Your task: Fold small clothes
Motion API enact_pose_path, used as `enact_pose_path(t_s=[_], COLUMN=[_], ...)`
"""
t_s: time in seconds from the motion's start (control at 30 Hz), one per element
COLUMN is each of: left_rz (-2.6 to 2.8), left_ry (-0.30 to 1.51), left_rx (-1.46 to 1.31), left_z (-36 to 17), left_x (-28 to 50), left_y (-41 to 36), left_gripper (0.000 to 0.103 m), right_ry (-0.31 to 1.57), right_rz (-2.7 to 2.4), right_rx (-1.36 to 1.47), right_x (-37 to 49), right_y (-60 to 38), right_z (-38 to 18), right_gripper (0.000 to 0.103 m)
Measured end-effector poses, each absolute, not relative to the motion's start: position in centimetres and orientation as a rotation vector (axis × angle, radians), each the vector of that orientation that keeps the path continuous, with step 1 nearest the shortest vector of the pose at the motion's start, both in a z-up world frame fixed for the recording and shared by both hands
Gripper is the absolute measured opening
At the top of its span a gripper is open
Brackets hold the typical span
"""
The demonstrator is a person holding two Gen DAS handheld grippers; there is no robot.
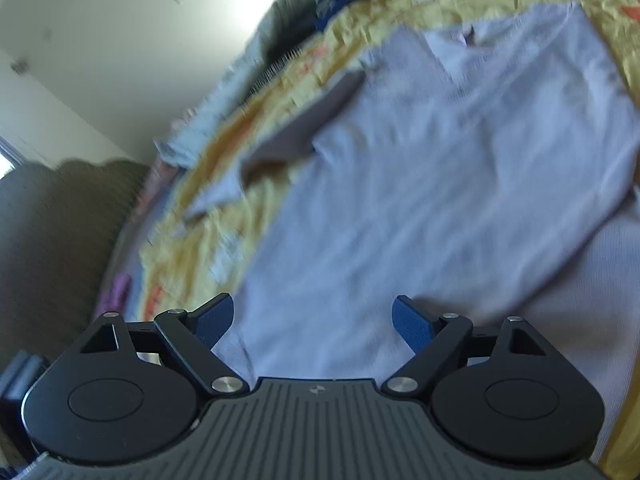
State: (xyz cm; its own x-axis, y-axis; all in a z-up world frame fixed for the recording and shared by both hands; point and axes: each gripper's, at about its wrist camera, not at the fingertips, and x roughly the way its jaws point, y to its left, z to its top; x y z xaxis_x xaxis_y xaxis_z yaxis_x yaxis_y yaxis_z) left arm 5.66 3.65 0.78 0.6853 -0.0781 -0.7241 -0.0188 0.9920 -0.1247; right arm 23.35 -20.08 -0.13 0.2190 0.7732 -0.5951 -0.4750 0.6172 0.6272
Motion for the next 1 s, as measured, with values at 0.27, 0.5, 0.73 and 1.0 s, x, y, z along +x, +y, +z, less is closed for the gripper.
enact_pose_path(t_s=[0.27,0.5,0.73,1.0], left_rz=[0.033,0.326,0.631,0.595], left_ry=[0.74,0.57,0.517,0.455], left_rx=[-0.246,-0.484,-0.884,-1.131], left_z=[2.6,5.9,2.7,-0.8], left_x=[5.9,7.2,9.4,12.0], left_y=[7.2,18.8,32.2,37.5], left_gripper=[0.072,0.084,0.084,0.083], right_ry=[0.96,0.798,0.734,0.742], right_rz=[0.905,0.96,0.962,0.99], right_rx=[0.512,0.455,0.348,0.433], right_x=[23.1,20.9,19.5,20.2], right_y=[-22.3,-22.7,-21.7,-22.5], right_z=[-1.3,-2.2,-1.8,-2.2], right_gripper=[0.089,0.091,0.097,0.101])
